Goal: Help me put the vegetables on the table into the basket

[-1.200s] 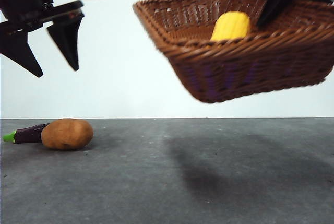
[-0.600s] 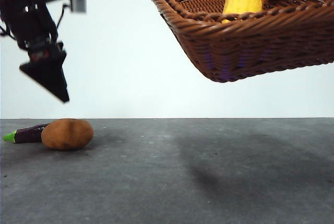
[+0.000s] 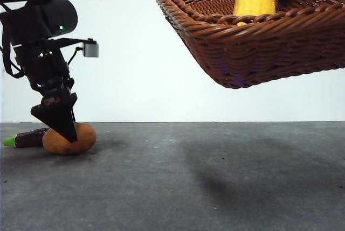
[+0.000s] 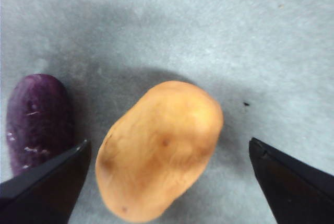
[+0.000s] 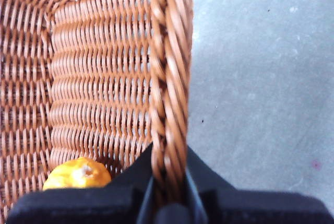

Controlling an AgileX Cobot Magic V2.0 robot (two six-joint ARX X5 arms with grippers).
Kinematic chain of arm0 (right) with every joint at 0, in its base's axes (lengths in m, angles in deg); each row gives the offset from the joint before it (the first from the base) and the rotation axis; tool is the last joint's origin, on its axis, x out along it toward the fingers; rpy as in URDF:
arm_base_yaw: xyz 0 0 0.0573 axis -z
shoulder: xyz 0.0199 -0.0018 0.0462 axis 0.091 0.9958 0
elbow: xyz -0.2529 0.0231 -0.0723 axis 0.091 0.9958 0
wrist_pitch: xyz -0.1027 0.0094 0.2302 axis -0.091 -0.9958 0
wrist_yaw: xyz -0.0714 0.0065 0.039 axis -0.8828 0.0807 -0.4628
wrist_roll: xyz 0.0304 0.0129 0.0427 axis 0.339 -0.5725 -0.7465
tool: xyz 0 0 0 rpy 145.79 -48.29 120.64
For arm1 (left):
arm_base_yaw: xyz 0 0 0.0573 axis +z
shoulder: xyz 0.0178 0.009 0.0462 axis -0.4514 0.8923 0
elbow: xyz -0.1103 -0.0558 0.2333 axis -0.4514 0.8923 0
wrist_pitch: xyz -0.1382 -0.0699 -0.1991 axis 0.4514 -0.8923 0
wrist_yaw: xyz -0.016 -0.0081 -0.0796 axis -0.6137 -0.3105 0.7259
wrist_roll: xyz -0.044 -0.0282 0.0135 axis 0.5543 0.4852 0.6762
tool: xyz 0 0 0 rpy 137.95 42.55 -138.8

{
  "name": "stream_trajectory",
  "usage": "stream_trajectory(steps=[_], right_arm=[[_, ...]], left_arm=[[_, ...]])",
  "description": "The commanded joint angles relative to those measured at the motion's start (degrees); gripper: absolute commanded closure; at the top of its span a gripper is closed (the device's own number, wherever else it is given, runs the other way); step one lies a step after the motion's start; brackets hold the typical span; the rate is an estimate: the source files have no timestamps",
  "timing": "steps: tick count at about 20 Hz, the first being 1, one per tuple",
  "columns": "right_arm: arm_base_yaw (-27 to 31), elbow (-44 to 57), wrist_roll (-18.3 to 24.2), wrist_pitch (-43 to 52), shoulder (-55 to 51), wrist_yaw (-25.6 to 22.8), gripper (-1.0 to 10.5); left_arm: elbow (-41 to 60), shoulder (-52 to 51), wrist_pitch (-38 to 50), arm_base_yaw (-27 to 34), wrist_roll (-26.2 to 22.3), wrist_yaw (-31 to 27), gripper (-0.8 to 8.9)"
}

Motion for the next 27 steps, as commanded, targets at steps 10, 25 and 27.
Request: stream_trajectory(steps=[10,25,27], right_arm=[[-0.2,-0.6,-0.2,1.2,-0.3,-0.2,9.6],[-0.2,-0.6,-1.5,-1.5,5.9,-3.7,9.6],[-0.2,-0.6,-2.3,-0.7,8.5,-3.6,9.6]], left_arm=[[0.2,3.8,2.6,1.4,3.6,0.6,6.02],[0.2,-3.8,-2.2,1.4,18.4,3.5,8.20],[0.2,-9.1,-3.7,1.4,21.4,3.7,8.20]])
